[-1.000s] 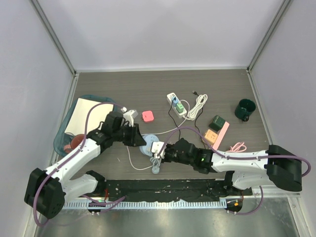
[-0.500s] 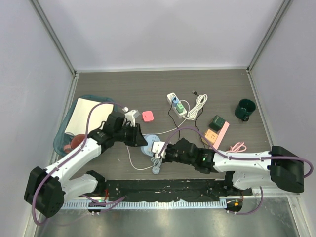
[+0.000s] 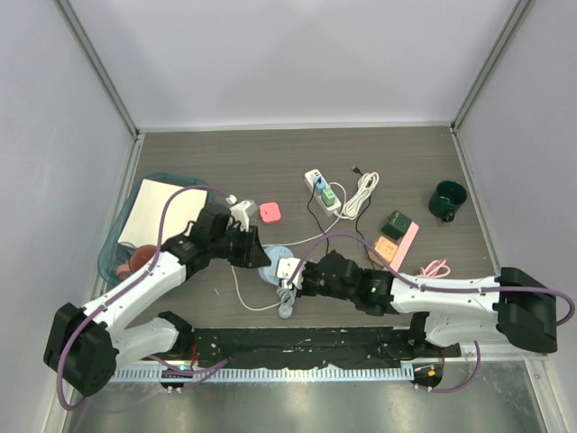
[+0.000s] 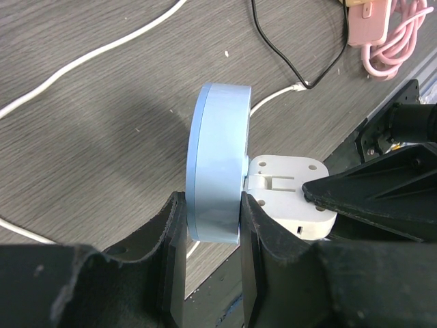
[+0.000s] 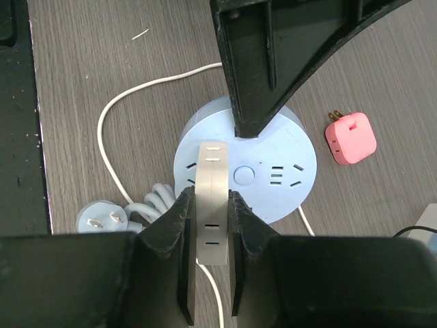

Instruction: Pull the plug off the socket

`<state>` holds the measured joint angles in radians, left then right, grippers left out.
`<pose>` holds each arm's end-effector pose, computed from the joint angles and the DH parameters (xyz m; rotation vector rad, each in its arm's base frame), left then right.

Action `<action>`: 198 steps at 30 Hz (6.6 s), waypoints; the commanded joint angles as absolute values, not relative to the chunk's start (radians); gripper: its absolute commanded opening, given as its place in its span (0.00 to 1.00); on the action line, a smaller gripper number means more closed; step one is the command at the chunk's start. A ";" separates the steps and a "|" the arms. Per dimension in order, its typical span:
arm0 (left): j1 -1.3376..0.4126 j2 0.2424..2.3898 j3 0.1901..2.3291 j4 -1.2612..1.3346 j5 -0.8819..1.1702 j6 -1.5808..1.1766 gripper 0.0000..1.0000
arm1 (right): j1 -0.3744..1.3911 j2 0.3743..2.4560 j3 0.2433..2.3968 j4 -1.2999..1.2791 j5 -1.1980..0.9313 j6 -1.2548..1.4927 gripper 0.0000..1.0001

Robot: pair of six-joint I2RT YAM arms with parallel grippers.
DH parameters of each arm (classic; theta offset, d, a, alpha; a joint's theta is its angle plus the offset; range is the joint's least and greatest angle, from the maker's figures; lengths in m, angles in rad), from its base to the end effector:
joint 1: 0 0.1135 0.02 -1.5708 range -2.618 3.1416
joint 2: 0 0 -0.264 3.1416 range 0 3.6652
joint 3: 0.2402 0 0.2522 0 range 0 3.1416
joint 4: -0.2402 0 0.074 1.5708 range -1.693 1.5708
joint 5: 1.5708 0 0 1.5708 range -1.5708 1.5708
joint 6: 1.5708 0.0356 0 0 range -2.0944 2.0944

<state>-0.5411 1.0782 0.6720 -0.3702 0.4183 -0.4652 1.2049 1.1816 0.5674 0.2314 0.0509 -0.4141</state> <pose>0.1810 -0.1257 0.2298 0.3135 2.4597 -0.9589 0.0934 0.2386 0.2247 -1.4116 1.3923 0.4691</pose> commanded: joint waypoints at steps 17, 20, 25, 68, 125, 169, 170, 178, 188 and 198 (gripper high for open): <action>-0.561 1.108 0.672 -0.500 0.262 -0.408 0.00 | 1.204 1.078 0.633 0.219 0.081 -0.405 0.01; -0.561 1.117 0.673 -0.503 0.259 -0.408 0.00 | 1.204 1.081 0.643 0.218 0.100 -0.413 0.01; -0.566 1.114 0.673 -0.505 0.250 -0.410 0.00 | 1.204 1.028 0.640 0.180 0.130 -0.437 0.01; -0.565 1.094 0.733 -0.692 -0.118 -0.692 0.04 | 0.902 1.782 1.299 0.032 0.607 0.126 0.01; -0.565 0.532 0.701 -0.534 -0.066 -0.472 1.00 | 0.813 1.810 1.471 -0.321 0.488 0.199 0.50; -0.571 0.661 0.738 -0.448 0.216 -0.546 0.94 | 0.290 1.026 0.790 -0.706 0.601 0.752 0.72; -0.571 0.660 0.739 -0.445 0.219 -0.549 0.93 | 0.276 1.029 0.782 -0.697 0.603 0.753 0.73; -0.572 0.603 0.684 -0.449 0.209 -0.566 0.92 | 0.218 1.055 0.675 -0.597 0.588 0.744 0.73; -0.572 0.610 0.660 -0.483 0.209 -0.554 0.91 | 0.155 1.170 0.614 -0.371 0.480 0.678 0.71; -0.572 0.675 0.664 -0.460 0.262 -0.551 0.91 | 0.150 1.224 0.597 -0.324 0.425 0.701 0.65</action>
